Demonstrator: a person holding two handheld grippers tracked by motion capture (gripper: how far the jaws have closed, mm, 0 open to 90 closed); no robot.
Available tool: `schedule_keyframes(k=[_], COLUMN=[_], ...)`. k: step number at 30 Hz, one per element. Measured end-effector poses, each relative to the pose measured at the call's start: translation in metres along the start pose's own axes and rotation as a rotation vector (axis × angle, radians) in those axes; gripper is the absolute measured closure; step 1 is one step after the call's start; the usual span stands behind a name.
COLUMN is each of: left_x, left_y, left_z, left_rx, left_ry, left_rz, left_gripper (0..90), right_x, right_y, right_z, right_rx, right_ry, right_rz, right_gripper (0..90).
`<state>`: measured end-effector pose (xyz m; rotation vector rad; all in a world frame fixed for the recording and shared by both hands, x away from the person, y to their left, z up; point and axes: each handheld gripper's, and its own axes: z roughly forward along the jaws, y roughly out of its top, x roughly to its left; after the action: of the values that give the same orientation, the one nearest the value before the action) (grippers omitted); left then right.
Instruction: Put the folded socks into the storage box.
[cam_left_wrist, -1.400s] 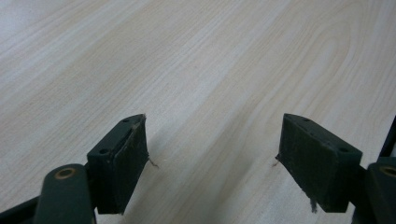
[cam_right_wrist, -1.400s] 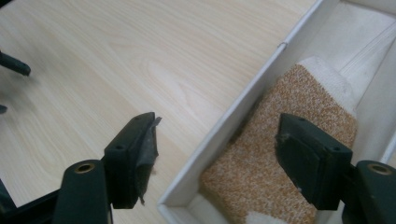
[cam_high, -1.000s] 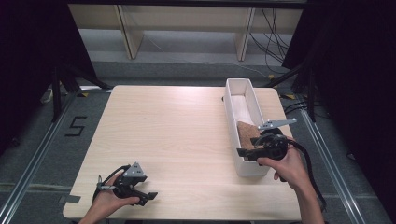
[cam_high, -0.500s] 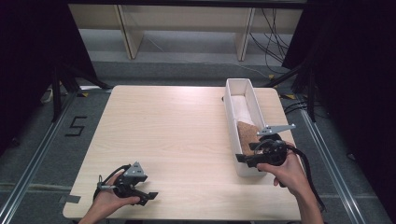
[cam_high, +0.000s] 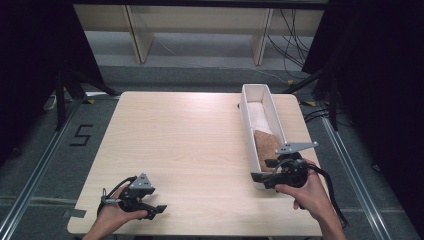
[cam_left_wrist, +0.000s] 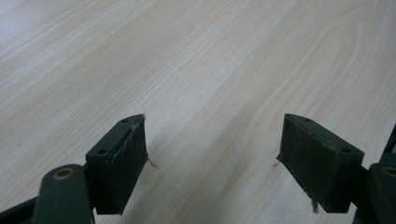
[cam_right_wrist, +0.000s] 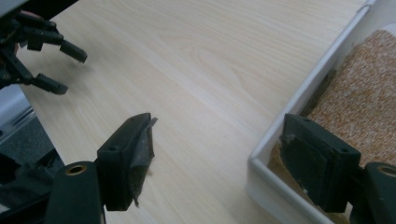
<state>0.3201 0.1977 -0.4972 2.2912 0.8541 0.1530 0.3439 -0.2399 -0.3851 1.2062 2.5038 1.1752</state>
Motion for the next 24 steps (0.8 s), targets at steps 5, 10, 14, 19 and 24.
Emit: schedule_keyframes(k=[5,10,14,19,24], left_x=[0.001,-0.001,0.001,0.0,0.0], left_y=[-0.001,-0.001,-0.003,-0.004,-0.006], left_z=[0.001,0.002,0.001,-0.001,-0.002], left_rx=[0.005,-0.007,0.011,0.001,-0.004], left_ry=[0.012,0.002,0.005,0.009,0.012], left_rz=[-0.003,-0.013,0.004,0.002,0.0], left_gripper=[22.5,22.5,22.5,22.5,22.5], right_x=[0.009,0.015,0.018,0.023,0.027], right_y=[-0.007,-0.013,-0.018,-0.024,-0.033], right_z=[-0.001,-0.005,-0.004,-0.003,-0.001], right_rx=[0.015,0.012,0.007,0.016,0.013], right_ry=[0.012,0.026,0.022,0.023,0.027], right_rz=[-0.021,-0.016,-0.042,-0.02,-0.029], right_gripper=[26.8,26.9,26.9,26.9,26.8])
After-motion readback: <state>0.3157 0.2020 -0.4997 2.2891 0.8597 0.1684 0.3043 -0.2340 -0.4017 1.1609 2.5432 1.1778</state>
